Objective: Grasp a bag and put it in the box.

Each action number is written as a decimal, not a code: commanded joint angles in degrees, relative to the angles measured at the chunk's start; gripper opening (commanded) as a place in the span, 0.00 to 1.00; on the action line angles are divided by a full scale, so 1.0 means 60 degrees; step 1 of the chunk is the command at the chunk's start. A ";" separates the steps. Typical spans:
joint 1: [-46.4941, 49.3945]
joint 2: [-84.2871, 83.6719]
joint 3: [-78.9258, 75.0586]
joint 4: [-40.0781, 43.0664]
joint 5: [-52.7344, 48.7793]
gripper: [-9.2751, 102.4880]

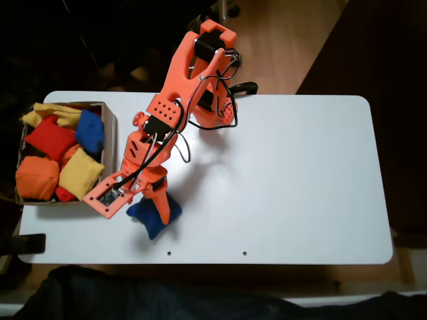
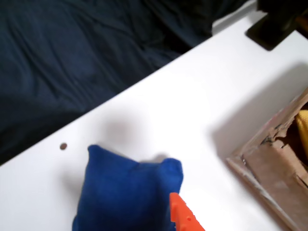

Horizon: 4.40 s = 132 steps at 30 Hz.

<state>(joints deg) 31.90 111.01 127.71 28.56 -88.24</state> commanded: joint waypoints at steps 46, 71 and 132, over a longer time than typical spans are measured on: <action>0.0176 0.0718 0.2886 -0.2534 -0.0674 0.72; 0.0659 -0.0483 0.3164 -0.2944 -0.1289 0.72; -0.0190 -0.2021 0.3882 -0.5566 -0.2227 0.64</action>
<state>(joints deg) 31.55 97.82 150.82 -4.22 -101.16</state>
